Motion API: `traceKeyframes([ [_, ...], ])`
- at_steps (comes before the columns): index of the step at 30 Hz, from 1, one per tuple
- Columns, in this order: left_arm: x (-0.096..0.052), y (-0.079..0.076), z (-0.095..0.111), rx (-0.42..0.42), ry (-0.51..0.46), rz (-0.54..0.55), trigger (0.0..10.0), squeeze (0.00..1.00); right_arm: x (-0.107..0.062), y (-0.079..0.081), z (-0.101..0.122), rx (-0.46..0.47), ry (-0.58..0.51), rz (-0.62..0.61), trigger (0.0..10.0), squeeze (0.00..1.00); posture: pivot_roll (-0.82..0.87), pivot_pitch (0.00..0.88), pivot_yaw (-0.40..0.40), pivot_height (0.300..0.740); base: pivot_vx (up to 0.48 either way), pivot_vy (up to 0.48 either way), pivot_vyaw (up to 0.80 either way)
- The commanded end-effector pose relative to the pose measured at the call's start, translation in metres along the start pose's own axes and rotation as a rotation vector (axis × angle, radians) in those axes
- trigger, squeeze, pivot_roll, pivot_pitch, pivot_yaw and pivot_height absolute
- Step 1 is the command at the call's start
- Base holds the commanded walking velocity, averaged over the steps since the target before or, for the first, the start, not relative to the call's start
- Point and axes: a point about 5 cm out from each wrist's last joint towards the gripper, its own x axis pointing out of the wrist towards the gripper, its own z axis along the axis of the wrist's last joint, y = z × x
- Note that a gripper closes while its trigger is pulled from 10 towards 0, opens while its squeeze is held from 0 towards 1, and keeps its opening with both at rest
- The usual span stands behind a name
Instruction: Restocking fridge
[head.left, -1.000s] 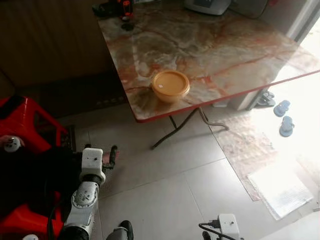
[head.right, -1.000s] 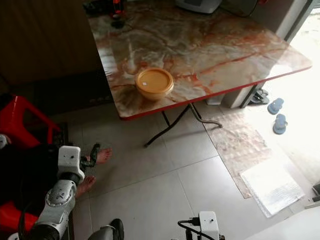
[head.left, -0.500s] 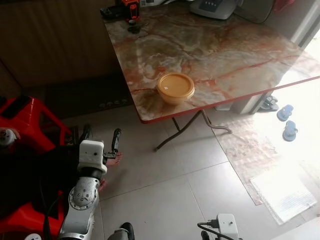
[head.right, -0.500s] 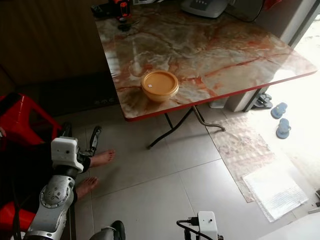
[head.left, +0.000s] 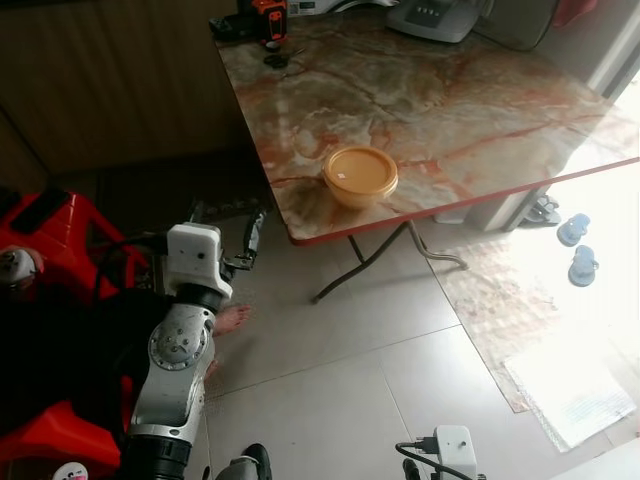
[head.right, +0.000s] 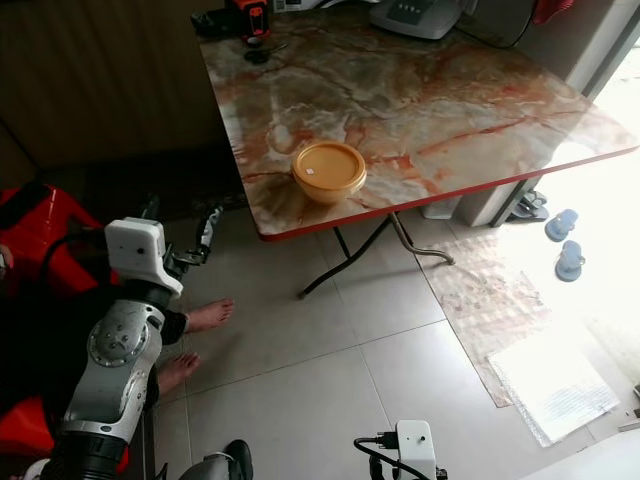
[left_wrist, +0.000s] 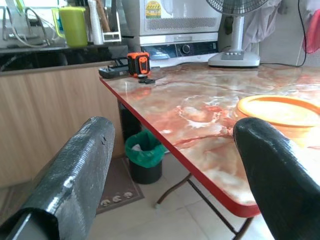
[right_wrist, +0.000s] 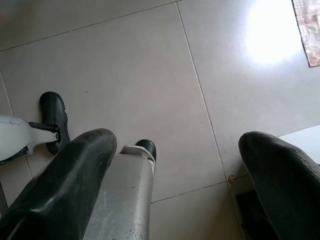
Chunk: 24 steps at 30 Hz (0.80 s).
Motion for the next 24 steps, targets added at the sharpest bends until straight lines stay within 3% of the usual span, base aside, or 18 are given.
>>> traceKeyframes([
  [1,-0.0009,-0.0006,0.0024,-0.010,0.006,-0.005,10.0,0.00,-0.0015,-0.0031,-0.0055,0.020,0.014,-0.016,10.0,0.00,-0.09,0.176,-0.046,0.740,0.000,0.000,0.00],
  [9,0.0021,-0.0016,0.0050,-0.028,0.026,-0.025,10.0,0.00,-0.0014,-0.0013,-0.0053,0.028,0.008,-0.014,10.0,0.00,-0.09,0.176,-0.043,0.740,0.000,0.000,0.00],
  [24,0.0048,-0.0056,0.0085,-0.047,0.026,-0.042,10.0,0.00,-0.0019,-0.0002,-0.0081,0.032,0.017,-0.012,10.0,0.00,-0.09,0.155,-0.034,0.740,0.299,0.000,0.00],
])
